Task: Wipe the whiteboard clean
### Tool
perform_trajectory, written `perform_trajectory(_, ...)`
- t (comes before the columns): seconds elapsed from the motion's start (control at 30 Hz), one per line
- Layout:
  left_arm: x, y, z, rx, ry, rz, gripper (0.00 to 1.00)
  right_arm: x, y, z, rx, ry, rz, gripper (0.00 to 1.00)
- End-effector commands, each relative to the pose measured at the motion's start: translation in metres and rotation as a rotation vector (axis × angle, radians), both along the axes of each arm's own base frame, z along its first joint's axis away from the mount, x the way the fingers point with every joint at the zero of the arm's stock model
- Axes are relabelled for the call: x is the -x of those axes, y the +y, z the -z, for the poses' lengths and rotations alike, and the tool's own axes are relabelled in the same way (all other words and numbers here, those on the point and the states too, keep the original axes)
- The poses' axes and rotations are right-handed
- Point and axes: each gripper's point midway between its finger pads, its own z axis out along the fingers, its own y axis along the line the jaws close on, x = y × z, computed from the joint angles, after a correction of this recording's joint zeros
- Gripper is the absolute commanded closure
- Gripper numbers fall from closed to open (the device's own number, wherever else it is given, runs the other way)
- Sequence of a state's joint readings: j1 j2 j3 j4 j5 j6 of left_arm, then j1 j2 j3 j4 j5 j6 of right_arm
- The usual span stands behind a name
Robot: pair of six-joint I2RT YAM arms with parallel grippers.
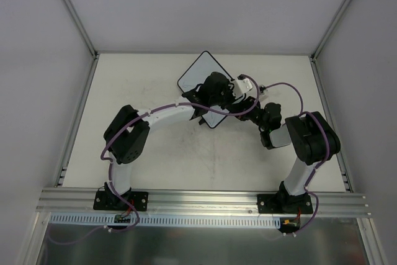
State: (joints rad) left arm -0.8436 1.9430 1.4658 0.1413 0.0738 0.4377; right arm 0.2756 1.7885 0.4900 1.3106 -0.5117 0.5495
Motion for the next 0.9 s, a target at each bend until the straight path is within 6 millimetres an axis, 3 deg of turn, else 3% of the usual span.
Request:
perform_trajectory(0.0, 0.001, -0.013, 0.014, -0.043, 0.018, 0.051, 1.00, 0.002, 0.014, -0.034, 0.013, -0.176, -0.063, 1.00)
perform_trajectory(0.23, -0.008, -0.017, 0.005, -0.042, 0.020, 0.077, 1.00, 0.002, 0.014, -0.035, 0.014, -0.178, -0.061, 1.00)
perform_trajectory(0.5, -0.017, -0.002, 0.024, -0.059, 0.085, 0.030, 1.00, 0.002, 0.014, -0.035, 0.014, -0.177, -0.058, 1.00)
perform_trajectory(0.63, -0.021, 0.012, 0.044, -0.103, 0.134, -0.008, 1.00, 0.002, 0.014, -0.035, 0.015, -0.177, -0.058, 1.00)
perform_trajectory(0.87, -0.031, 0.038, 0.062, -0.087, 0.233, -0.071, 1.00, 0.002, 0.013, -0.036, 0.014, -0.178, -0.058, 1.00)
